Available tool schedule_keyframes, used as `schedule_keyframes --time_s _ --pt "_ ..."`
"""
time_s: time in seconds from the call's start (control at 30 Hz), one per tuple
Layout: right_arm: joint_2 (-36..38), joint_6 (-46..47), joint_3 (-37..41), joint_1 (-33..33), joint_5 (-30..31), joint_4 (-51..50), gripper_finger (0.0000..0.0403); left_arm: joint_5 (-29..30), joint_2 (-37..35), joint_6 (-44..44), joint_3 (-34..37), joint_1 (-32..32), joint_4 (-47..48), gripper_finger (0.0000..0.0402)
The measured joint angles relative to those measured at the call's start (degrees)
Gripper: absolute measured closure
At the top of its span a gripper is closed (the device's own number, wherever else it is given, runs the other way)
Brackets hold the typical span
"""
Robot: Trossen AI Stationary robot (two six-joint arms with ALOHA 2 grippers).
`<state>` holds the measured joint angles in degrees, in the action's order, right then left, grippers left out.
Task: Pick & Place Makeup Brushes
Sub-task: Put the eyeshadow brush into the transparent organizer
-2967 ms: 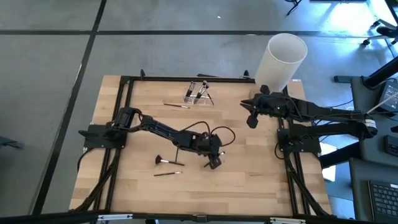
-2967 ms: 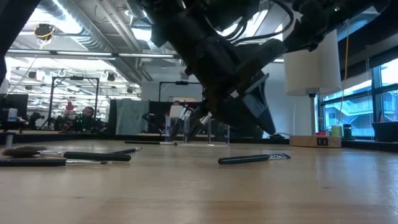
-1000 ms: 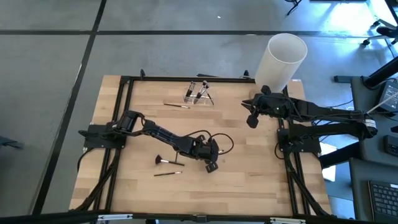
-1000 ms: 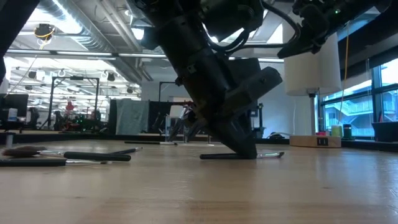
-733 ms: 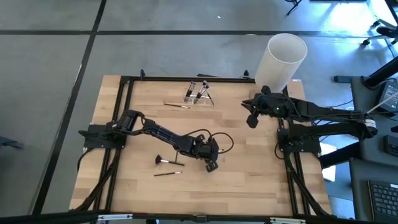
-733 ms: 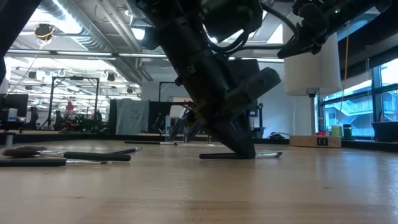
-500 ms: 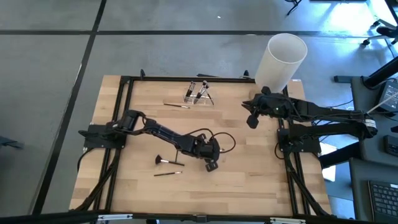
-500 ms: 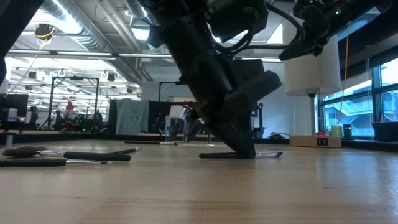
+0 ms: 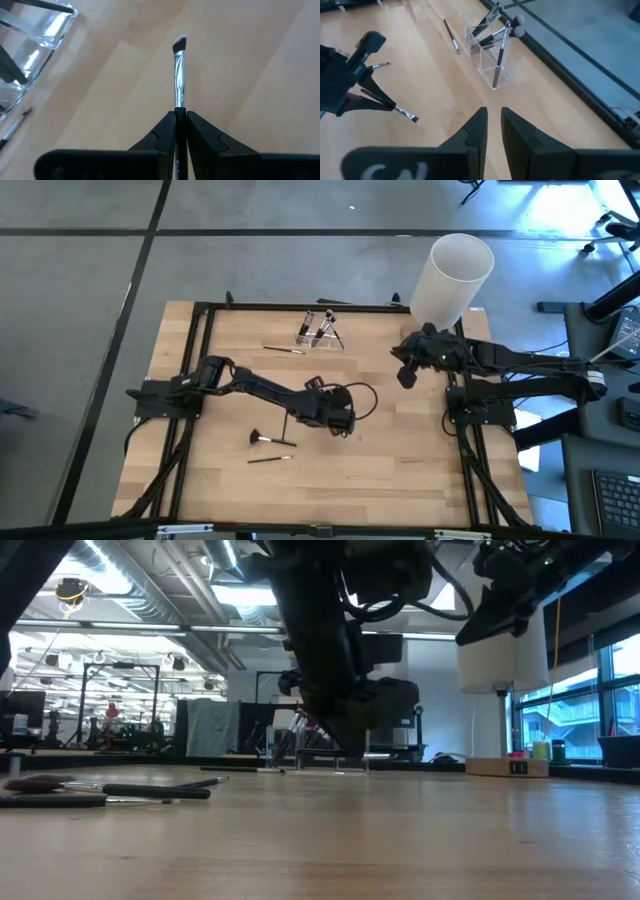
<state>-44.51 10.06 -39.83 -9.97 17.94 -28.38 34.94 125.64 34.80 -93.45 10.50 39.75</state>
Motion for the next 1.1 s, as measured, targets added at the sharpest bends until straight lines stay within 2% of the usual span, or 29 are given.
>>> schedule_keyframes --time_s 0.27,0.5,0.63,0.73,0.93,1.0,1.1 --pt "0.02 1.36 0.00 2.00 0.04 -0.26 0.0347 2.24 -2.42 2.05 -0.12 0.26 4.82 0.0363" --pt "-0.12 1.54 0.02 2.35 2.06 1.64 0.0347 13.70 -8.60 7.68 -0.17 0.74 6.31 0.0366" --pt "-0.97 1.83 3.70 2.24 3.16 11.29 0.0347 21.60 -9.03 10.80 -0.22 0.76 4.87 0.0367" --pt "-1.91 1.66 8.68 1.13 -3.52 23.45 0.0347 22.10 -8.96 12.32 0.06 0.41 4.46 0.0367" --pt "-5.61 6.67 16.89 -4.77 -24.16 45.52 0.0315 21.61 -8.59 13.55 2.16 -0.96 4.36 0.0368" --pt "-7.53 9.00 18.56 -6.87 -28.11 50.54 0.0297 20.13 -8.61 13.49 2.19 -1.64 4.60 0.0368" --pt "-11.26 11.51 20.18 -9.04 -30.01 56.18 0.0272 17.10 -8.61 11.52 2.21 -3.13 4.77 0.0368"
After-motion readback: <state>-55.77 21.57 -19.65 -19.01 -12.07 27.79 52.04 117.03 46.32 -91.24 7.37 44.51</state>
